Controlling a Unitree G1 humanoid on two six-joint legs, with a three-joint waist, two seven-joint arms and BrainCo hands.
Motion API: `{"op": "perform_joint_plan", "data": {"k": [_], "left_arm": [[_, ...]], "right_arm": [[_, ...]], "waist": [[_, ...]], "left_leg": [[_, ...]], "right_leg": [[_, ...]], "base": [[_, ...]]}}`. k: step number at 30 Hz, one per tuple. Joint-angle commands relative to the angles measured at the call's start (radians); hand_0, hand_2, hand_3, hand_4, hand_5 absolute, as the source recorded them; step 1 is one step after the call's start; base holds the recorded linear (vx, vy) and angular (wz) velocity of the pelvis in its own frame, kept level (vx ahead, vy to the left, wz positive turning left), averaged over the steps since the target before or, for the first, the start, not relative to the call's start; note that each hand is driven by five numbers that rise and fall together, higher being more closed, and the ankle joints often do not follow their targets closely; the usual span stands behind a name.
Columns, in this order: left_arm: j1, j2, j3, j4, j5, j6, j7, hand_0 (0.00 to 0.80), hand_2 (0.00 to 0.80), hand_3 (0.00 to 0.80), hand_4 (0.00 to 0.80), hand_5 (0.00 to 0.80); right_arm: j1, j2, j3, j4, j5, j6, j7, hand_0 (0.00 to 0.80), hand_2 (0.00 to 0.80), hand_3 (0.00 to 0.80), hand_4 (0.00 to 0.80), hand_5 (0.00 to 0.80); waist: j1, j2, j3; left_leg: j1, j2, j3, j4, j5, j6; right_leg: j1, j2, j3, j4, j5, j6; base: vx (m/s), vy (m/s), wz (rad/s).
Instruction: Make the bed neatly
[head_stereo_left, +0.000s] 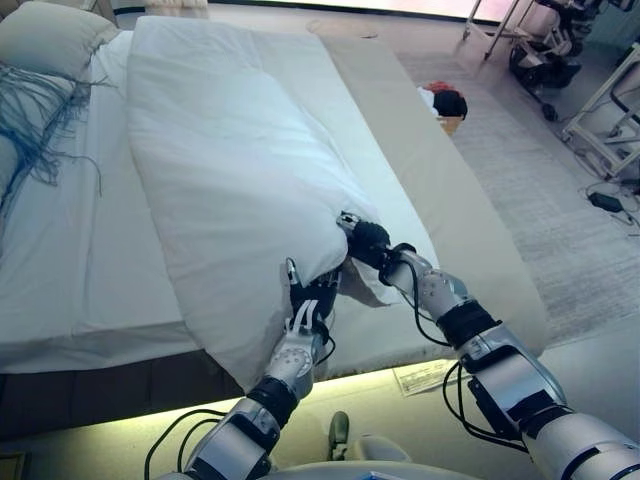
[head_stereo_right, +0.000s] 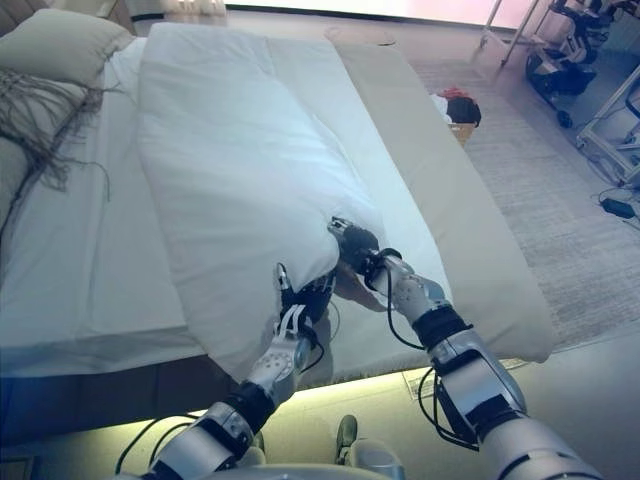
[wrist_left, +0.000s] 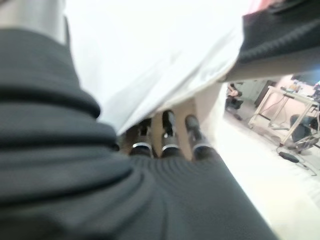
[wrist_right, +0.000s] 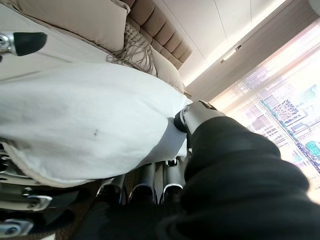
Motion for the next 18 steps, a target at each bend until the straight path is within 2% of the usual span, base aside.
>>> {"op": "perform_joint_plan", "data": {"k": [1,9,10,11,12,13,14,15,18], "left_arm": [[-0.034,-0.071,-0.004,0.056,-0.013,-0.024,-0.009,0.000,0.000,0.000,0.000,0.000],[-0.028,-0.044,0.017,0.038,-0.013,-0.045,0.002,0.000,0.000,0.000,0.000,0.000],[-0.027,-0.041,0.021,0.035,-0.013,-0.049,0.005,0.129,0.129,0.129,0.129,0.129],[-0.026,-0.037,0.021,0.030,-0.013,-0.052,0.009,0.411,0.411,0.411,0.411,0.411],[-0.028,-0.032,0.023,0.028,-0.013,-0.050,0.011,0.496,0.496,0.496,0.496,0.496],[-0.028,-0.031,0.026,0.030,-0.013,-0.046,0.008,0.643,0.643,0.643,0.643,0.643],[-0.027,-0.029,0.029,0.029,-0.013,-0.042,0.004,0.753,0.753,0.753,0.753,0.753],[-0.026,-0.026,0.029,0.027,-0.013,-0.041,0.003,0.800,0.800,0.800,0.800,0.800],[-0.026,-0.016,0.029,0.027,-0.013,-0.037,-0.003,0.800,0.800,0.800,0.800,0.800]], "right_arm": [[-0.065,-0.091,-0.052,-0.068,0.085,-0.076,0.031,0.800,0.800,0.800,0.800,0.800],[-0.048,-0.113,-0.069,-0.042,0.083,-0.067,0.030,0.800,0.800,0.800,0.800,0.800],[-0.044,-0.116,-0.072,-0.042,0.085,-0.065,0.031,0.800,0.800,0.800,0.800,0.800],[-0.040,-0.117,-0.073,-0.039,0.083,-0.065,0.035,0.800,0.800,0.800,0.800,0.800],[-0.040,-0.117,-0.076,-0.038,0.082,-0.062,0.034,0.800,0.800,0.800,0.800,0.800],[-0.039,-0.118,-0.077,-0.037,0.082,-0.061,0.035,0.800,0.800,0.800,0.800,0.800],[-0.036,-0.119,-0.077,-0.036,0.084,-0.063,0.037,0.800,0.800,0.800,0.800,0.800],[-0.035,-0.119,-0.078,-0.035,0.085,-0.064,0.038,0.800,0.800,0.800,0.800,0.800],[-0.029,-0.118,-0.078,-0.032,0.084,-0.064,0.038,0.800,0.800,0.800,0.800,0.800]], "waist": [[-0.004,-0.010,-0.049],[0.010,0.003,-0.045],[0.013,0.005,-0.045],[0.015,0.006,-0.045],[0.017,0.006,-0.045],[0.017,0.006,-0.045],[0.019,0.006,-0.046],[0.020,0.006,-0.046],[0.022,0.006,-0.049]], "left_leg": [[-0.042,0.072,-0.047,0.006,-0.023,-0.051],[-0.036,0.067,-0.057,0.006,-0.020,-0.052],[-0.035,0.067,-0.058,0.006,-0.020,-0.052],[-0.034,0.066,-0.060,0.006,-0.021,-0.052],[-0.032,0.065,-0.063,0.005,-0.022,-0.051],[-0.031,0.064,-0.064,0.005,-0.022,-0.051],[-0.030,0.064,-0.065,0.004,-0.024,-0.051],[-0.029,0.064,-0.064,0.004,-0.023,-0.051],[-0.026,0.063,-0.065,0.002,-0.024,-0.051]], "right_leg": [[0.039,-0.044,-0.044,0.038,-0.085,0.085],[0.051,-0.048,-0.057,0.039,-0.084,0.086],[0.052,-0.048,-0.059,0.040,-0.084,0.086],[0.053,-0.048,-0.061,0.040,-0.084,0.086],[0.055,-0.048,-0.061,0.039,-0.084,0.087],[0.056,-0.049,-0.062,0.039,-0.084,0.087],[0.057,-0.048,-0.064,0.038,-0.084,0.087],[0.058,-0.048,-0.064,0.037,-0.083,0.088],[0.063,-0.047,-0.066,0.034,-0.083,0.088]], "base": [[0.001,-0.004,0.06],[0.000,0.001,0.02],[0.000,0.000,0.00],[0.002,0.003,0.03],[0.002,-0.001,0.03],[0.001,-0.005,0.04],[0.000,-0.006,0.04],[-0.001,-0.008,0.05],[-0.001,-0.006,0.09]]}}
